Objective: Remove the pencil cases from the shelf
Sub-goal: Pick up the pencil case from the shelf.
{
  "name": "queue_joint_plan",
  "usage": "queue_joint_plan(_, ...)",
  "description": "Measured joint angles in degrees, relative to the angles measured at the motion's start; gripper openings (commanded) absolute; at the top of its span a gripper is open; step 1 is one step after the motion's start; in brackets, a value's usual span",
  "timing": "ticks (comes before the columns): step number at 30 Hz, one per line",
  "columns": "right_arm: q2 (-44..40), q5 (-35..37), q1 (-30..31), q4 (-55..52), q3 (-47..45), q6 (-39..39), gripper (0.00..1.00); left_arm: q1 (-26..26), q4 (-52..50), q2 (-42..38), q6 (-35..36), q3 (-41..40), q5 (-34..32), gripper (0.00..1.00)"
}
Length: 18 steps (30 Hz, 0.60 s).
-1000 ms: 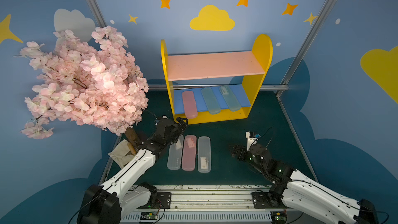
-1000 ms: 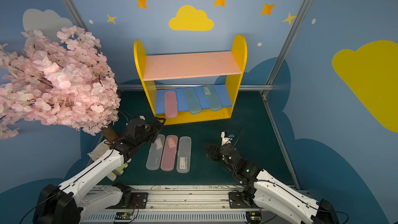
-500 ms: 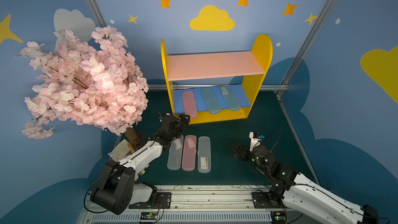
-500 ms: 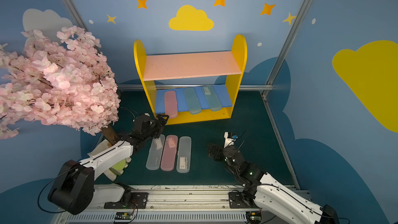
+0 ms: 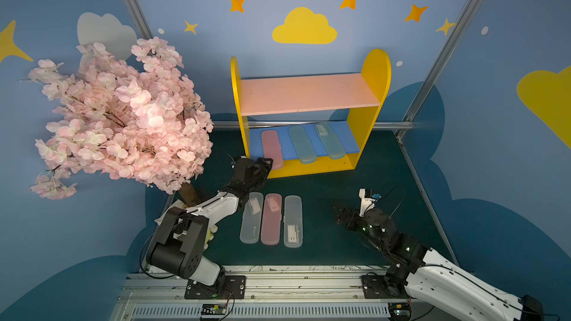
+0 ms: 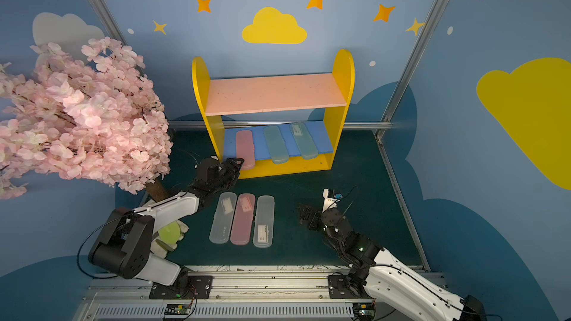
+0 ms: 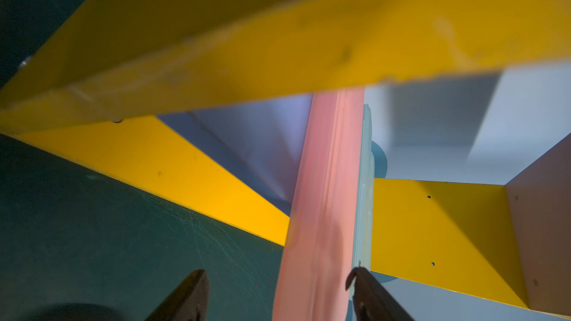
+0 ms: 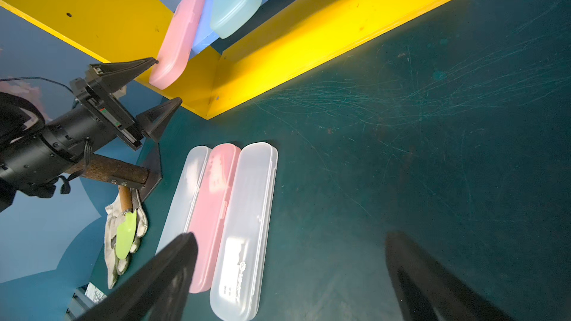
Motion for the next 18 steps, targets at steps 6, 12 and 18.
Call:
queue_joint_plan(6, -0.17, 0.0, -0.33, -0.02, 0.0, -0.02, 0.99, 0.2, 2.19, 1.16, -1.01, 0.22, 0.83, 0.56)
queue_joint_plan(12, -0.37, 0.0, -0.37, -0.02, 0.0, 0.02, 0.99, 0.37, 3.52, 1.14, -1.44, 0.24, 1.16, 0.44)
queue_joint_plan(18, -0.37, 0.0, -0.39, -0.02, 0.0, 0.04, 0.99, 0.46, 4.33, 1.11, -1.9, 0.24, 1.25, 0.32)
